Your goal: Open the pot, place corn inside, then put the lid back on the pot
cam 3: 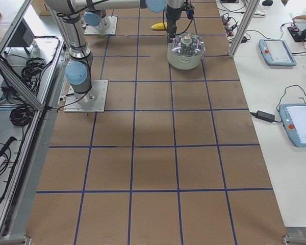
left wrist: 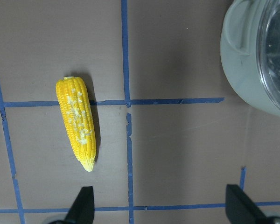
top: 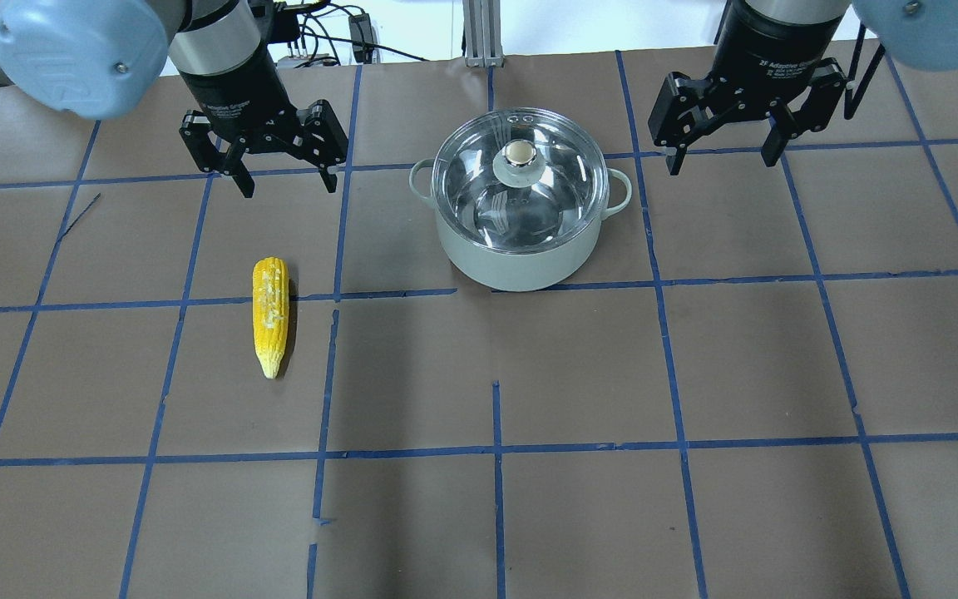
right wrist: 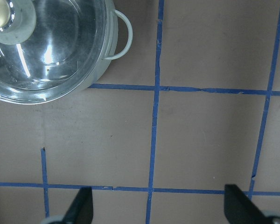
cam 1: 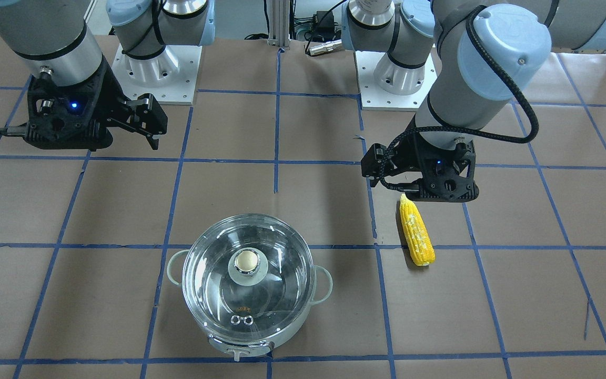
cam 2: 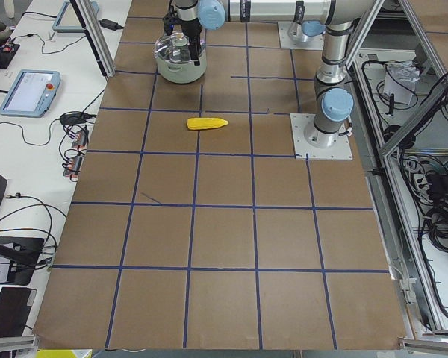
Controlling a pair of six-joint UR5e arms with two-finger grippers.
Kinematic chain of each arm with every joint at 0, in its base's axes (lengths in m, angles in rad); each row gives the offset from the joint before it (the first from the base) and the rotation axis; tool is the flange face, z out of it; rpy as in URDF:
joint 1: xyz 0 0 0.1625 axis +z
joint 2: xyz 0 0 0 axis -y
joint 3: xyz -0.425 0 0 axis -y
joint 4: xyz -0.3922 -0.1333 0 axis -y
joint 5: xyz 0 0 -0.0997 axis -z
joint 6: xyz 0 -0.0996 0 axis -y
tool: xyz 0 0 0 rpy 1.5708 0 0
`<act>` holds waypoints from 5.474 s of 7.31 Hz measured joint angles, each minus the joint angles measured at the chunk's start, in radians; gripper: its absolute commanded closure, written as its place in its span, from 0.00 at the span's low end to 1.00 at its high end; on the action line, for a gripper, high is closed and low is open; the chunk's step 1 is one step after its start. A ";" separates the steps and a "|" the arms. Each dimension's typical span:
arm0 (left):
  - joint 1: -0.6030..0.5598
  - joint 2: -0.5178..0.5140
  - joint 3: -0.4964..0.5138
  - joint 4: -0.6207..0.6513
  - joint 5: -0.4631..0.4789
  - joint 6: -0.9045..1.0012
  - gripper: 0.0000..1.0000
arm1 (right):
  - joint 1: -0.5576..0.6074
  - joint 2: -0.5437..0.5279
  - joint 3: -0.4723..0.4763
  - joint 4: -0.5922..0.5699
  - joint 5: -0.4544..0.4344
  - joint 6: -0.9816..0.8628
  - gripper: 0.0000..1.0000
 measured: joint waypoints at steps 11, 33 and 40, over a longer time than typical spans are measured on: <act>0.047 -0.056 -0.111 0.204 -0.005 0.019 0.00 | 0.227 0.435 -0.279 -0.238 0.019 0.393 0.00; 0.153 -0.101 -0.445 0.687 0.077 0.014 0.89 | -0.111 0.469 -0.494 0.024 0.014 -0.152 0.84; -0.196 -0.317 0.335 0.119 0.068 -0.414 0.88 | -0.195 0.462 -0.426 0.035 -0.001 -0.255 0.84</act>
